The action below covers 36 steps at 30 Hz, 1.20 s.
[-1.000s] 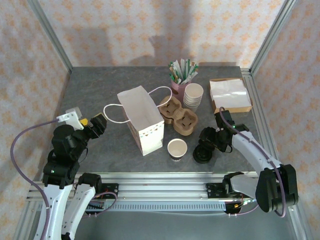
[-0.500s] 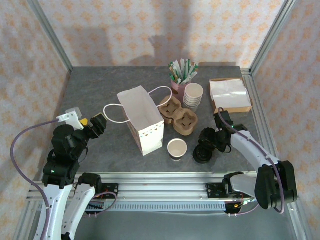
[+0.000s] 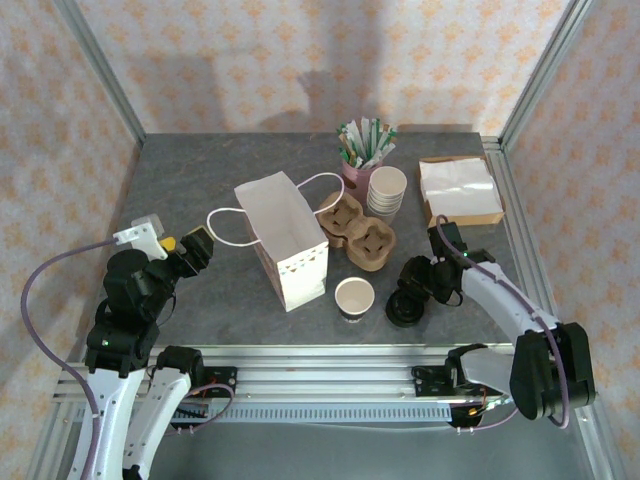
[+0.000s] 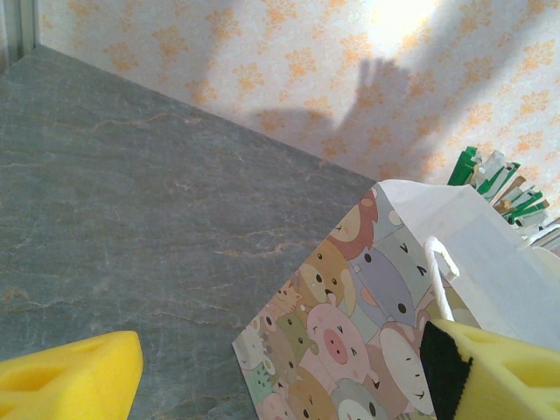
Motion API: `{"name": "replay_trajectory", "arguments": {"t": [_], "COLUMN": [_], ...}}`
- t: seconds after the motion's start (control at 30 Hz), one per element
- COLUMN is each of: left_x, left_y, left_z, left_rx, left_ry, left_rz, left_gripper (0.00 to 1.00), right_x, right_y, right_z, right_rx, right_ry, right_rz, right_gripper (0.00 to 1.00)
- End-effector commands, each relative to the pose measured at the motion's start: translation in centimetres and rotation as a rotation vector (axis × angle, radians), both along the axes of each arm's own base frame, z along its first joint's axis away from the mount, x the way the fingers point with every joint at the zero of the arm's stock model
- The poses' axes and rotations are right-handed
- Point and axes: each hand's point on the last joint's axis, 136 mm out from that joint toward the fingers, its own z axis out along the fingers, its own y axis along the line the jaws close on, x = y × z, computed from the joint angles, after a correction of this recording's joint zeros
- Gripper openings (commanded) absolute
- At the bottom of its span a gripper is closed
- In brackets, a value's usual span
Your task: Pack the takeout coffee
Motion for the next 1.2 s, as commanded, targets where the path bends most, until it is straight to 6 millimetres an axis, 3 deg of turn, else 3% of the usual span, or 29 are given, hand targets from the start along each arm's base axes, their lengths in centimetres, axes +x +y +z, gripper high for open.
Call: {"name": "replay_trajectory", "arguments": {"t": [0.0,0.23,0.43,0.57,0.73,0.9,1.17], "left_x": [0.2,0.2,0.3,0.3,0.3,0.3,0.2], "left_y": [0.0,0.0,0.0,0.0,0.0,0.0,0.0], "left_z": [0.0,0.0,-0.1,-0.1,-0.1,-0.1,-0.1], "left_rx": [-0.01,-0.011,-0.01,-0.01,-0.01,-0.01,-0.017], "left_ry": [0.0,-0.001,0.003,0.004,0.004,0.004,0.004], "left_rz": [0.004,0.005,0.004,0.006,0.008,0.007,0.01], "left_gripper": [0.84,0.84,0.84,0.84,0.84,0.84,0.84], "right_x": [0.0,0.2,1.2,1.9,2.0,1.4,-0.2], "right_y": [-0.5,-1.3,-1.6,-0.2,2.5,5.6,8.8], "right_z": [0.5,1.5,4.9,7.8,10.0,12.3,14.9], "right_rx": [-0.011,-0.037,-0.08,-0.086,-0.115,-0.133,-0.079], "right_ry": [-0.032,-0.086,-0.244,-0.362,-0.454,-0.554,-0.665], "right_rz": [-0.032,-0.055,-0.011,0.049,0.161,0.267,0.363], "right_gripper": [0.7,0.7,0.68,0.67,0.67,0.67,0.67]}}
